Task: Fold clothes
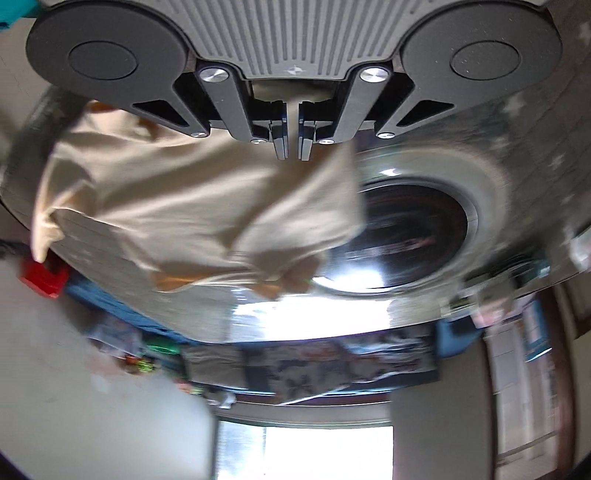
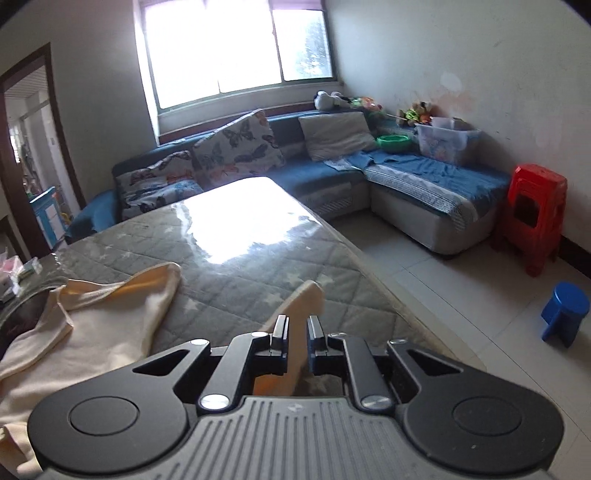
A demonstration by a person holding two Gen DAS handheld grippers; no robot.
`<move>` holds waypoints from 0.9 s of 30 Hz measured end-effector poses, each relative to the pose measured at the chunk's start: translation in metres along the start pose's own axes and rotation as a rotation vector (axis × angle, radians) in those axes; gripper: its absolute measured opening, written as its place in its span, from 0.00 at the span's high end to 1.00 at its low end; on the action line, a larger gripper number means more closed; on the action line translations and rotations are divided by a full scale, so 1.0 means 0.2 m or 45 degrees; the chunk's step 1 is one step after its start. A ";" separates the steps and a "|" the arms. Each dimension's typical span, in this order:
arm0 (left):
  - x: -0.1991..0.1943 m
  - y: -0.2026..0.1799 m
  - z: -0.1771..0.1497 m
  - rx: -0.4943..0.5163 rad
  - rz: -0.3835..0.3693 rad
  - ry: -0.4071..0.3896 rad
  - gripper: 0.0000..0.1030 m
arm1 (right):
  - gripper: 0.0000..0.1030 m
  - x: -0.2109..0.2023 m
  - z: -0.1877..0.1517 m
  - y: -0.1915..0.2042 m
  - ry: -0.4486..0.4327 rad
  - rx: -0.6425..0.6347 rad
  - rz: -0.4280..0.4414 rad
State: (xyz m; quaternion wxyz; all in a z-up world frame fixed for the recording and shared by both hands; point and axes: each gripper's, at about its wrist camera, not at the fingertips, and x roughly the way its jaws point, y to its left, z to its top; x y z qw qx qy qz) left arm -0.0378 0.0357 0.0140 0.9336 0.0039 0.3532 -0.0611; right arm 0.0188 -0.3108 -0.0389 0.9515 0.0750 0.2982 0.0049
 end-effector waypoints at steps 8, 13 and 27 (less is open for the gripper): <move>0.19 -0.16 0.02 0.090 -0.138 0.057 0.94 | 0.89 0.15 0.03 0.29 0.094 -0.144 0.255; 0.22 -0.22 -0.04 0.133 -0.195 0.103 0.94 | 0.89 0.29 0.05 0.42 0.176 -0.197 0.335; 0.18 -0.18 0.06 0.183 -0.264 0.101 0.84 | 0.74 0.81 0.24 0.58 0.276 -0.186 0.288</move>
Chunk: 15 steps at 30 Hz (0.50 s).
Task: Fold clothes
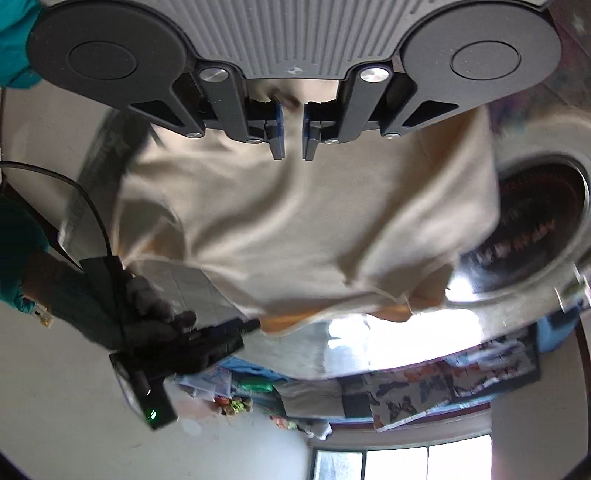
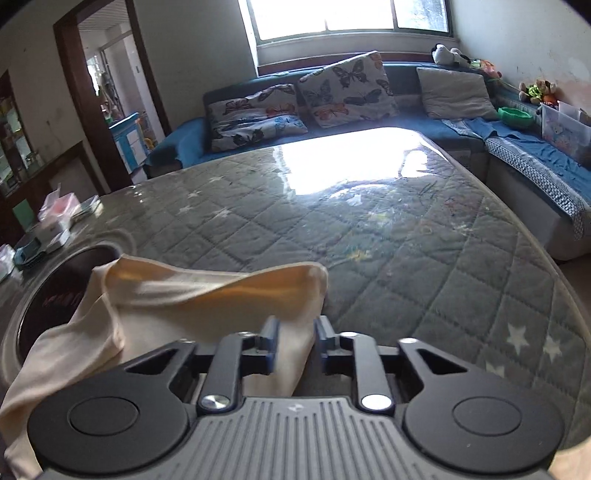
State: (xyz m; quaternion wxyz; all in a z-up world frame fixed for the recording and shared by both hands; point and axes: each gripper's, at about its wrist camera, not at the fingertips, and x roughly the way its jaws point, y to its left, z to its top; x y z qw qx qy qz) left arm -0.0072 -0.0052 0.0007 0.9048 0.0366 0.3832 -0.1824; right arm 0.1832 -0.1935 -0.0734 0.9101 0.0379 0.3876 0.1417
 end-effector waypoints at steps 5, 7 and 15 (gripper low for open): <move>0.07 0.09 0.13 -0.014 0.127 -0.049 0.69 | 0.74 0.15 0.07 -0.01 0.044 0.004 -0.044; 0.11 0.11 0.18 -0.006 0.173 -0.062 0.69 | 0.74 0.18 0.09 -0.01 0.045 0.005 -0.054; 0.36 0.08 0.29 0.087 0.294 -0.066 0.59 | 0.68 0.31 0.21 0.00 0.034 0.001 -0.104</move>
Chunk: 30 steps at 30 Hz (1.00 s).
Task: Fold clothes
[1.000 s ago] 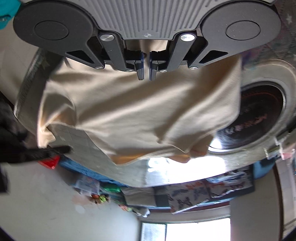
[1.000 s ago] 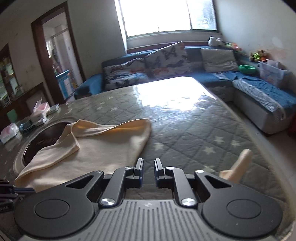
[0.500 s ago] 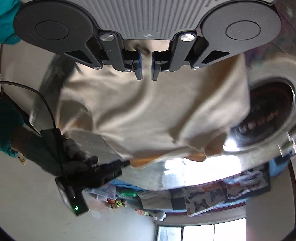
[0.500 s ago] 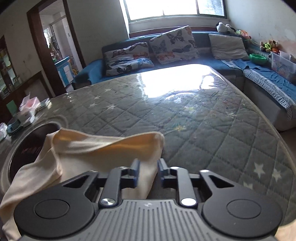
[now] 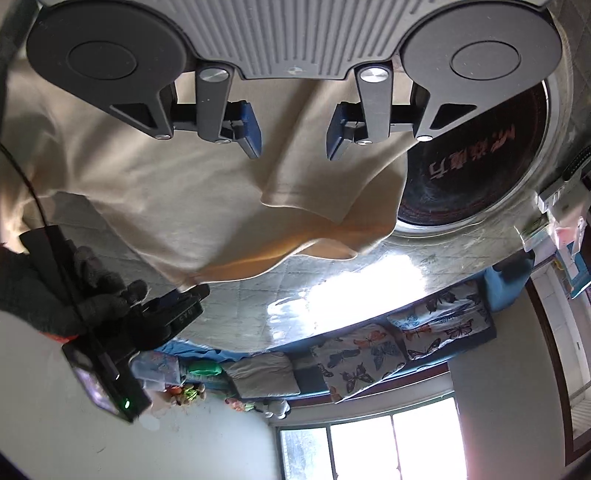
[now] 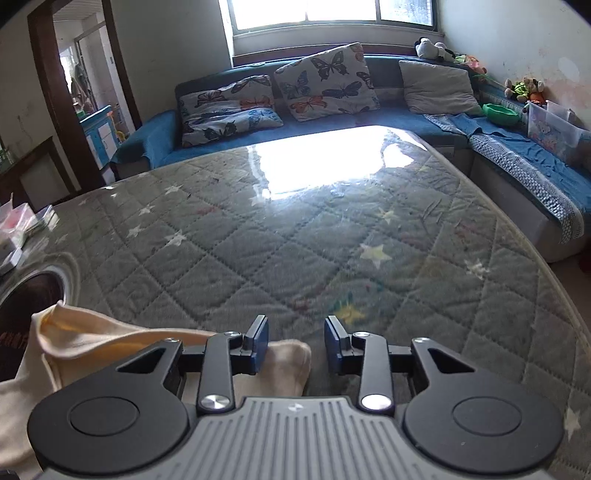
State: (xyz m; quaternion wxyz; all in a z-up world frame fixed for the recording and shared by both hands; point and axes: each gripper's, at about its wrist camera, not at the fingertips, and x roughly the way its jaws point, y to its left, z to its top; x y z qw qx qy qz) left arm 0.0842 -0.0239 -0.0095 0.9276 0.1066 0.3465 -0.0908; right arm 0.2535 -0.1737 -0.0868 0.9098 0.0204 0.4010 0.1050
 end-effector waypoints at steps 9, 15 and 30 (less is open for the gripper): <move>0.15 0.04 0.03 -0.031 0.059 0.013 0.82 | 0.64 -0.12 0.00 0.15 -0.072 -0.186 0.039; 0.11 0.16 0.02 -0.130 0.117 -0.024 0.96 | 0.61 -0.17 -0.03 0.26 -0.079 -0.267 0.088; -0.32 0.70 -0.20 -0.565 0.317 -0.097 0.99 | 0.61 -0.28 -0.16 0.22 -0.062 -0.264 0.053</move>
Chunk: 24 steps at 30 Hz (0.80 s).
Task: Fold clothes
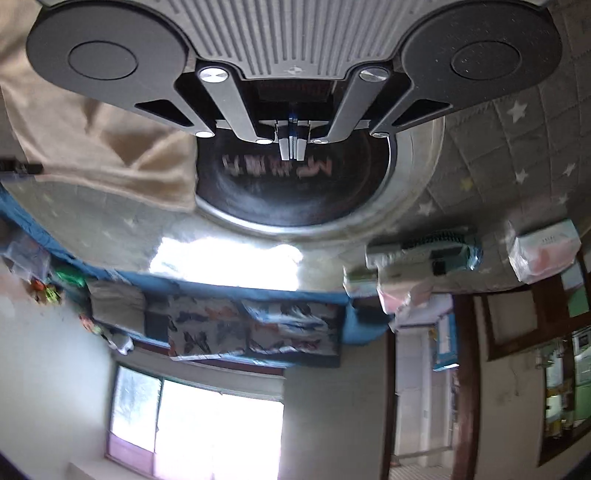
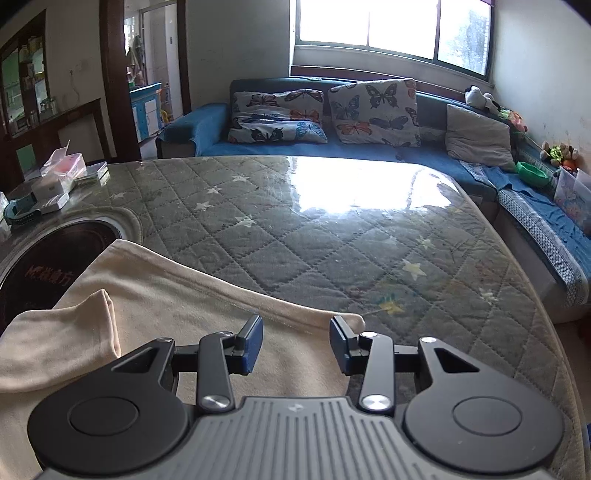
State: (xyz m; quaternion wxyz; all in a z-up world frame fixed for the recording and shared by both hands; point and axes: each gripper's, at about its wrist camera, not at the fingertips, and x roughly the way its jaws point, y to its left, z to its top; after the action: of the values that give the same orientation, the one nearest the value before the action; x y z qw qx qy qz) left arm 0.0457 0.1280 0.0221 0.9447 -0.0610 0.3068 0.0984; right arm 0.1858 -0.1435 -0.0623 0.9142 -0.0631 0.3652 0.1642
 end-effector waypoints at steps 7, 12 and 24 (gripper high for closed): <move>0.01 -0.41 -0.11 0.295 -0.190 0.032 0.88 | 0.60 -0.02 -0.04 0.04 0.009 0.010 0.023; 0.11 -0.66 -0.14 0.426 -0.276 0.054 0.77 | 0.60 -0.04 -0.06 0.04 0.009 0.005 0.031; 0.30 -0.86 -0.15 0.463 -0.309 0.104 0.80 | 0.60 -0.04 -0.08 0.02 0.009 0.026 0.054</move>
State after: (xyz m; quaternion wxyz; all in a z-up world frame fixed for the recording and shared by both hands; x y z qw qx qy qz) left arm 0.1159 -0.0354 -0.0279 0.9318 0.0701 0.3480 -0.0754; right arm 0.1698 -0.1461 -0.0690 0.9098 -0.0468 0.3713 0.1797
